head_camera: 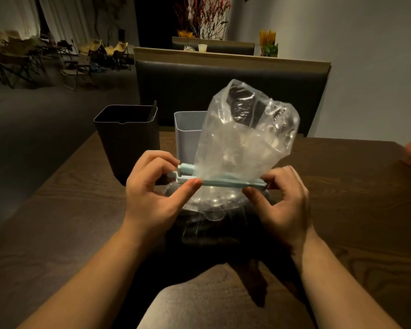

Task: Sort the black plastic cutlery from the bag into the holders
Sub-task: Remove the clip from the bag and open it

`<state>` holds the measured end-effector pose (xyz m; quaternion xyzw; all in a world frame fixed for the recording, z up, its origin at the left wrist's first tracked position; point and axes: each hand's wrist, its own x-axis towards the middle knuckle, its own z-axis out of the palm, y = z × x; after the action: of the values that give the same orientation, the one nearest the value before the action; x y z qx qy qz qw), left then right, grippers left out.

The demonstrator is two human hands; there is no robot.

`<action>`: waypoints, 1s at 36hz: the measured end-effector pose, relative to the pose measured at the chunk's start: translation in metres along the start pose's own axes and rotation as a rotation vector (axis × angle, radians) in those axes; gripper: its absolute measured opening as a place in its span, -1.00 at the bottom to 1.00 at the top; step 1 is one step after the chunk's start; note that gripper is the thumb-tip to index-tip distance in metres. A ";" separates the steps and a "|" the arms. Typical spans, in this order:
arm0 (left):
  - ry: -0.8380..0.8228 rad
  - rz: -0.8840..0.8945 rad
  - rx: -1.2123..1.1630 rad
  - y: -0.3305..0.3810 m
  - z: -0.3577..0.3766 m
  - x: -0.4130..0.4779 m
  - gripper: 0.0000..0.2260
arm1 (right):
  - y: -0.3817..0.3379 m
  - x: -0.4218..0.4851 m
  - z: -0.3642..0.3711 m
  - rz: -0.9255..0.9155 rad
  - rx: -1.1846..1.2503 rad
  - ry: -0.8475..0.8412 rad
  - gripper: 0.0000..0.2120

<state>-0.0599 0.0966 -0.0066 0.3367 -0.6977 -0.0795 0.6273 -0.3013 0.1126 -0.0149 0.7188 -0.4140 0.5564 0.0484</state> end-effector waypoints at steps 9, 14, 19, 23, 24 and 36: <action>0.074 0.208 -0.109 0.043 0.016 0.012 -0.69 | -0.004 -0.003 -0.007 -0.066 0.089 0.255 -0.77; 0.019 0.249 -0.120 0.062 0.030 0.029 -0.68 | -0.013 0.004 -0.010 0.058 0.277 0.329 -0.82; 0.115 0.350 0.141 0.089 0.053 0.048 -0.64 | -0.019 0.013 -0.022 0.067 0.309 0.513 -0.64; 0.141 0.370 0.150 0.113 0.077 0.057 -0.59 | -0.024 0.022 -0.041 0.086 0.258 0.598 -0.69; 0.147 0.378 0.142 0.119 0.082 0.060 -0.59 | -0.024 0.024 -0.046 0.073 0.216 0.627 -0.69; -0.066 0.239 -0.102 0.176 0.163 0.083 -0.71 | -0.012 0.054 -0.124 0.111 0.423 0.856 -0.79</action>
<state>-0.2755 0.1326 0.1225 0.2161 -0.7482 -0.0506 0.6253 -0.3859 0.1567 0.0815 0.3960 -0.2720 0.8763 0.0374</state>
